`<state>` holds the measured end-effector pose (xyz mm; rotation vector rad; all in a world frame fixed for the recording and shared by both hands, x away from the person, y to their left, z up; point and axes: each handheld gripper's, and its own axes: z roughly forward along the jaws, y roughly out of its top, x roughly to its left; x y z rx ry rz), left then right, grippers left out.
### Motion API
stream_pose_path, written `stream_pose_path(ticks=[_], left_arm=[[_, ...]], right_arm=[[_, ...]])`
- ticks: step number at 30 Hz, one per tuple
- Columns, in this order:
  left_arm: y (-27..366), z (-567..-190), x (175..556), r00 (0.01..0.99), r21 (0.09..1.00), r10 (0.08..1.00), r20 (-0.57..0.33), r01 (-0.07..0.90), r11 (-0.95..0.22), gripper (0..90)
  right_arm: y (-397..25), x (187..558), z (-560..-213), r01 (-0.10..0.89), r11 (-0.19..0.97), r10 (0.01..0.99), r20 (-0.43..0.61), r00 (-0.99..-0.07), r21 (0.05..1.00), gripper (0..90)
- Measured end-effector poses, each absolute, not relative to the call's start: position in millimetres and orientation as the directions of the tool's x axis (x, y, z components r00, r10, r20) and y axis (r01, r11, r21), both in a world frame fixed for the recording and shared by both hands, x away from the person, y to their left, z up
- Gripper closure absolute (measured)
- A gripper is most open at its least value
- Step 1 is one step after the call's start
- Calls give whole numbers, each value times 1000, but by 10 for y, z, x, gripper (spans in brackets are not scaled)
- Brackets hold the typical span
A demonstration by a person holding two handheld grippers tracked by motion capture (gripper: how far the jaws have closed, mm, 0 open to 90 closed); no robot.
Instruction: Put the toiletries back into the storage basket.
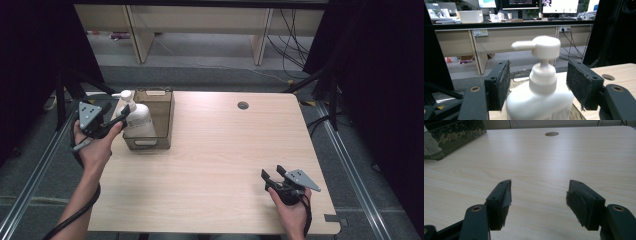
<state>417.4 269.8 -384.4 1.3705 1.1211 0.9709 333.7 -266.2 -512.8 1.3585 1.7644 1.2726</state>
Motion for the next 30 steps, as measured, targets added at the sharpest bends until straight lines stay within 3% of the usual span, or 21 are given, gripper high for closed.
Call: stream_pose_path(ticks=[14,22,30], left_arm=[[2857,-4567,3644,219,988,974,-51,150,18,351],[2895,-5051,3509,212,975,976,-56,224,8,351],[2902,-5246,3439,207,969,976,-66,247,13,349]], right_arm=[[-2658,3346,-5137,386,26,937,112,-330,922,368],[-2641,3358,-5146,403,31,940,111,-323,915,368],[-2640,3366,-5148,398,37,939,104,-327,916,367]])
